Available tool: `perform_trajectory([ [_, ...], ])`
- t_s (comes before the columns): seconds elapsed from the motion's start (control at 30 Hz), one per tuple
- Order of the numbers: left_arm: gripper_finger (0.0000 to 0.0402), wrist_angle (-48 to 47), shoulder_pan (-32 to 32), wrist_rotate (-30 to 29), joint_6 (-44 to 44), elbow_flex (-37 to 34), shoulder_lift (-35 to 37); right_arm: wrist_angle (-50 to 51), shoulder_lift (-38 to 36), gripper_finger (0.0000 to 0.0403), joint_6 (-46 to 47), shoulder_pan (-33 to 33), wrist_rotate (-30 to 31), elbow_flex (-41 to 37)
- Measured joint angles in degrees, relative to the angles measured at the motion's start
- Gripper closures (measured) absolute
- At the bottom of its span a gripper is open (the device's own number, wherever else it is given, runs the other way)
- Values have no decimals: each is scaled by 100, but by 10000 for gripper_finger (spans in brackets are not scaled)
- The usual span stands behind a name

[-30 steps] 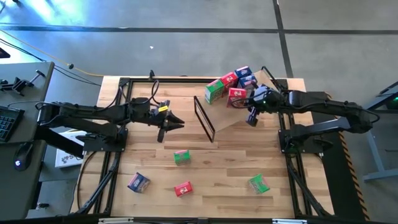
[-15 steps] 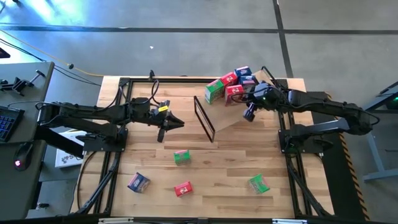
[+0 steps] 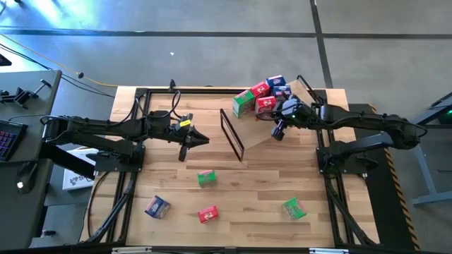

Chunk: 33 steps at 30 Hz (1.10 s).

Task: Stack cereal on shelf
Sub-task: Put the top red cereal box on the shelf and aligned with the other red cereal box, then adjust the blue cereal box

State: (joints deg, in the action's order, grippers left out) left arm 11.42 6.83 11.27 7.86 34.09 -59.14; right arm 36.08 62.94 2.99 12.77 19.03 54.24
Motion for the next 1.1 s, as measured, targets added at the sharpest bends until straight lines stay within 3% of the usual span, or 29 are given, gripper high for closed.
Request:
perform_trajectory([
  [0.43, 367, -4, 0, -4, -2, 0, 1, -155, 41, 391, -332, 177, 140, 0],
  [0.57, 367, -7, 0, -4, 2, 0, 1, 524, -221, 391, -212, 51, -54, 182],
  [0.73, 367, -24, 0, -4, 0, -1, 1, 1360, -528, 391, 110, 70, 591, 339],
  [1.1, 367, -24, 0, -9, 50, -4, 1, 1218, -506, 391, -93, 860, 978, 341],
])
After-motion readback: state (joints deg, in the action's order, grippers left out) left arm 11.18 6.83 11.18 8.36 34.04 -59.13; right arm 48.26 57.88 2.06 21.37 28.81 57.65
